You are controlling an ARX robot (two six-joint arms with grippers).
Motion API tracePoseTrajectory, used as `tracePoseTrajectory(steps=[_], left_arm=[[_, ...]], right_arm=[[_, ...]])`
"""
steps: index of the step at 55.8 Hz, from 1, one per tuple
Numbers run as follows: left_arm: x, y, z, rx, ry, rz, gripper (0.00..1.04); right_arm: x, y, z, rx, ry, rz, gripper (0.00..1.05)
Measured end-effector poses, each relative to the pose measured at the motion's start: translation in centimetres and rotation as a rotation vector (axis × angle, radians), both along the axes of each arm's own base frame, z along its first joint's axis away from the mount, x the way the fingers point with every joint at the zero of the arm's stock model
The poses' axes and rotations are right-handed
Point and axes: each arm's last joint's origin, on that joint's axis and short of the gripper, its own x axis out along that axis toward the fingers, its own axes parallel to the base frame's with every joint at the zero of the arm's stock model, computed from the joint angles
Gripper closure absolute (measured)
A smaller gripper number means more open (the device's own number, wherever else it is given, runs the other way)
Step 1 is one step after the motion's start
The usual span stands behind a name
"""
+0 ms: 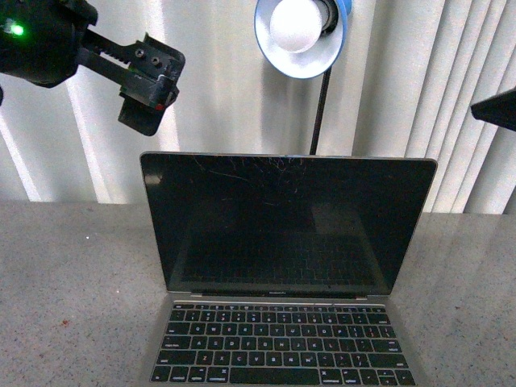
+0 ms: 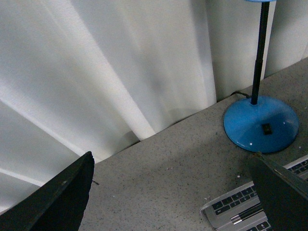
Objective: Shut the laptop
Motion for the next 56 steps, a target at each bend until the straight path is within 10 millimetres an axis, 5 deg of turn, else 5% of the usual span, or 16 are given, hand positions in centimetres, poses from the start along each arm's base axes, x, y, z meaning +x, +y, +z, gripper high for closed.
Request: tracePoseTrajectory(steps=[25,40,49,56], left_arm=[[3.0,-2.3,0.4,0.098,0.017,-0.038,0.1],[4.5,-2.6,-0.6,0.137,0.037,-0.062,0.65],[5.6,-2.0,-1.1,0.165,0.044,-0.064,0.97],[6.2,-1.5,-1.2,0.202,0.064,-0.078,1.01]], right_arm=[[3.6,3.5,-0.1,-0.158,0.01,0.113,0.13],[5.2,5.2,-1.5,-0.311,0.025,0.233,0.67],[5.9,6.0,-0.7,-0.352,0.027,0.311,1.0],[6.2,6.4,-0.4,-0.385,0.037,0.351,1.02]])
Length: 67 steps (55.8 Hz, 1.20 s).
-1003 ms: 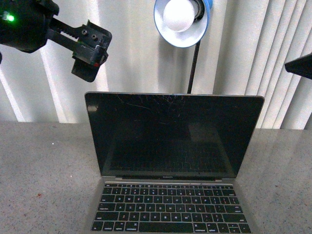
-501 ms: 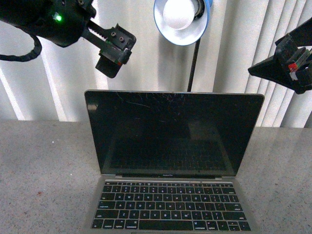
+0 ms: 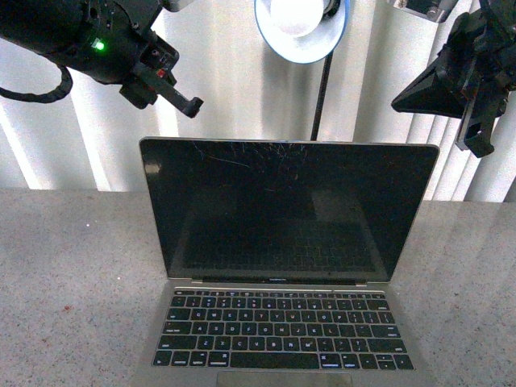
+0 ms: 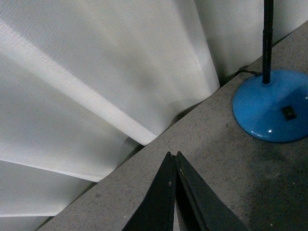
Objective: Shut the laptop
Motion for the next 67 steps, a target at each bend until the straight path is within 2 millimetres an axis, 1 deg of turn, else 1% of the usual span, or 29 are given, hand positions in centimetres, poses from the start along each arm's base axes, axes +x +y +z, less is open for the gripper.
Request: tracePoseTrajectory(steps=[7,16,33,53,67], left_arm=[[0.3,0.4,0.6,0.04,0.016,-0.025,1.01],[0.1,0.3,0.1,0.078,0.06,-0.058,1.01],[-0.3,-0.1,-0.6,0.104,0.117,-0.112,1.01],[-0.8,-0.9,-1.3,0.156,0.146,-0.144,1.01],[-1.1,-1.5,-1.5,0.165,0.165,-0.165,1.01]], right_arm=[[0.5,0.4,-0.2,-0.02,0.012,0.023,1.02],[0.5,0.7,-0.8,-0.043,0.041,0.054,1.02],[0.1,1.4,-1.2,-0.067,0.07,0.113,1.02],[0.1,1.2,-1.4,-0.075,0.075,0.137,1.02],[0.5,0.6,-0.5,-0.084,0.054,0.135,1.02]])
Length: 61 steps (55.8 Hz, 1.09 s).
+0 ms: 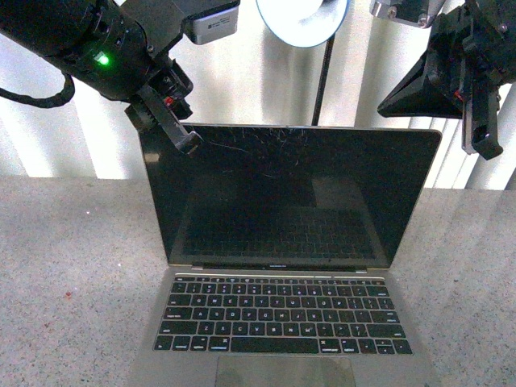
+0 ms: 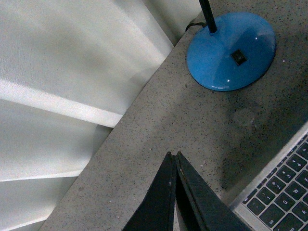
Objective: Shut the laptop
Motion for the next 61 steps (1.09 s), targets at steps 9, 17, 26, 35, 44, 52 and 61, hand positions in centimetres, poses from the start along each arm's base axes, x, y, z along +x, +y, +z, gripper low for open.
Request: tracePoseTrajectory(steps=[9,17,26,35,44,52,61], left_arm=[[-0.1,-0.1,-0.1,0.002,0.009,-0.004,1.01],[-0.1,-0.2,0.0,0.003,0.02,-0.011,1.01],[-0.2,-0.3,0.0,0.016,0.022,-0.029,1.01],[-0.3,-0.5,0.0,0.022,0.036,-0.039,1.01],[-0.6,-0.8,-0.1,0.023,0.061,-0.055,1.01],[-0.9,-1.0,-0.4,0.022,0.078,-0.071,1.01],[-1.4,-0.9,-0.9,0.006,0.105,-0.095,1.01]], right_arm=[[0.7,-0.1,-0.2,-0.003,0.005,-0.002,1.02],[1.3,0.1,-1.0,-0.005,0.026,0.002,1.02],[1.6,0.3,-1.4,-0.005,0.036,0.009,1.02],[1.6,0.3,-1.4,-0.003,0.037,0.012,1.02],[1.4,0.3,-1.7,0.0,0.039,0.02,1.02],[1.1,0.3,-2.5,-0.004,0.058,0.029,1.02],[0.5,0.2,-3.3,-0.012,0.067,0.046,1.02]])
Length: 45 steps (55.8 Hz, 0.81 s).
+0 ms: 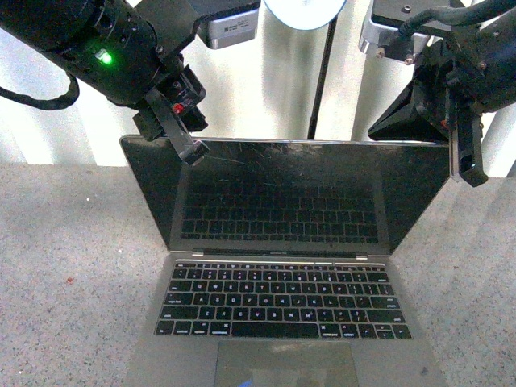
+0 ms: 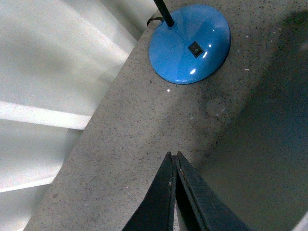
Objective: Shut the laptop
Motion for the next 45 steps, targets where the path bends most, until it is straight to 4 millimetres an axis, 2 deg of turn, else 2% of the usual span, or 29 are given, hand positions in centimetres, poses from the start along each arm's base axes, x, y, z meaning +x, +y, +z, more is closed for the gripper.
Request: tracePoseTrajectory(steps=[26,35,45], left_arm=[[-1.4,0.6,-1.9,-0.021,0.053,-0.009,1.01],[-2.3,0.4,-2.8,-0.032,0.079,-0.021,1.01],[-2.9,0.2,-3.0,-0.052,0.096,-0.039,1.01]], right_arm=[[-2.3,-0.3,-1.1,-0.025,0.068,0.057,1.02],[-3.1,-0.3,-1.4,-0.033,0.084,0.075,1.02],[-3.4,0.0,-1.8,-0.031,0.098,0.088,1.02]])
